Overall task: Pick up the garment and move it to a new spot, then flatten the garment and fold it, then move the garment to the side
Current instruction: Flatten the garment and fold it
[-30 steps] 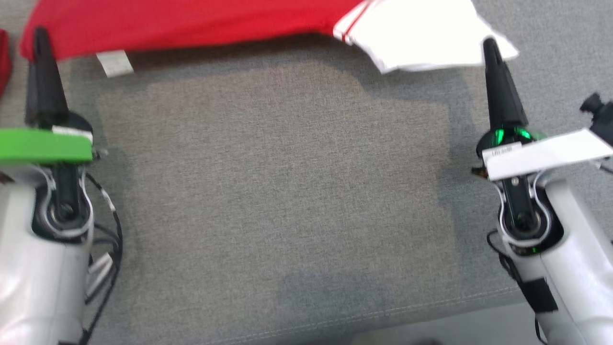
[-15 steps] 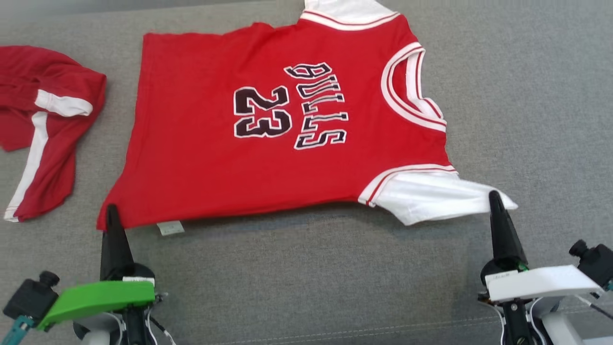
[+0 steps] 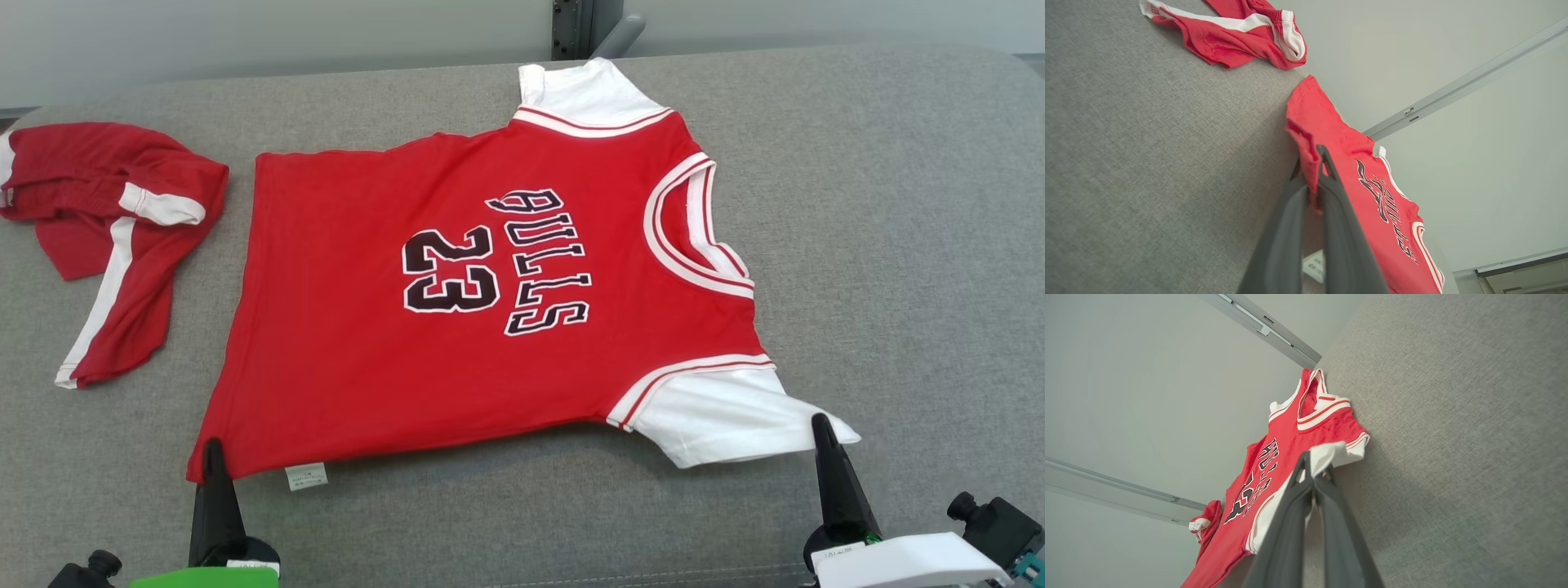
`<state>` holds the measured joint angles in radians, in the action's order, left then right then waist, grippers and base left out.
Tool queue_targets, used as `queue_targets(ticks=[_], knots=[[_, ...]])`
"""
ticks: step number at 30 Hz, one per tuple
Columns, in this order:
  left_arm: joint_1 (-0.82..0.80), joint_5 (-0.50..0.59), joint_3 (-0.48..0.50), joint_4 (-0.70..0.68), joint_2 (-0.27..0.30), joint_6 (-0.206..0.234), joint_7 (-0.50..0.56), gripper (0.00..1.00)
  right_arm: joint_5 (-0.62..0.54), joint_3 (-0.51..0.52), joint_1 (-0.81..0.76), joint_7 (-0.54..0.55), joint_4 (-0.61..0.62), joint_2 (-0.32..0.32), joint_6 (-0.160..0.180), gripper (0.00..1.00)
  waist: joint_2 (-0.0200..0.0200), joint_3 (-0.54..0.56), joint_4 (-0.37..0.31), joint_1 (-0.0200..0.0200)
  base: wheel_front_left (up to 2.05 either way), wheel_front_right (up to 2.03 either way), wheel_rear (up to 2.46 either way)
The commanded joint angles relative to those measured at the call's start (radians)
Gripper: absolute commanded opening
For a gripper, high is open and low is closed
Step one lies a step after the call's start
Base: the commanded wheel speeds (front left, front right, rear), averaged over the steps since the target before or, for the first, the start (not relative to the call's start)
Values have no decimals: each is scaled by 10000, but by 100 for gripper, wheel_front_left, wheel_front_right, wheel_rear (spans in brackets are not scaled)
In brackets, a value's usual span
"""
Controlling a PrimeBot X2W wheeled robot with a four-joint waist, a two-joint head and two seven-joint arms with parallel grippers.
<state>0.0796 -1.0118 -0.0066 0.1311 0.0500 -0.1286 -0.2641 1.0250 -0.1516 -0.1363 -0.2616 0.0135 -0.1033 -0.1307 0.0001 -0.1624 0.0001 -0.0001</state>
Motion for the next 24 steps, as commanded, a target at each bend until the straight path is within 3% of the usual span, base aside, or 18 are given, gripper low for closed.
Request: queue_targets(ticks=[1, 14, 24], knots=[[231, 2, 32, 20, 15, -23, -10, 0, 62, -62, -191, -36, -108, 17, 0, 0, -1, 77, -35, 1, 0, 0, 0], [-420, -138, -309, 1073, 17, 125, -5, 0, 173, -233, 423, 26, -1079, -4, -1, 0, -1, 308, -52, 1, 0, 0, 0], [-2468, 234, -572, 2395, 21, 314, -4, 0, -93, -252, 2103, 7, -1795, 23, 0, 0, -1, -159, -8, 1, 0, 0, 0]])
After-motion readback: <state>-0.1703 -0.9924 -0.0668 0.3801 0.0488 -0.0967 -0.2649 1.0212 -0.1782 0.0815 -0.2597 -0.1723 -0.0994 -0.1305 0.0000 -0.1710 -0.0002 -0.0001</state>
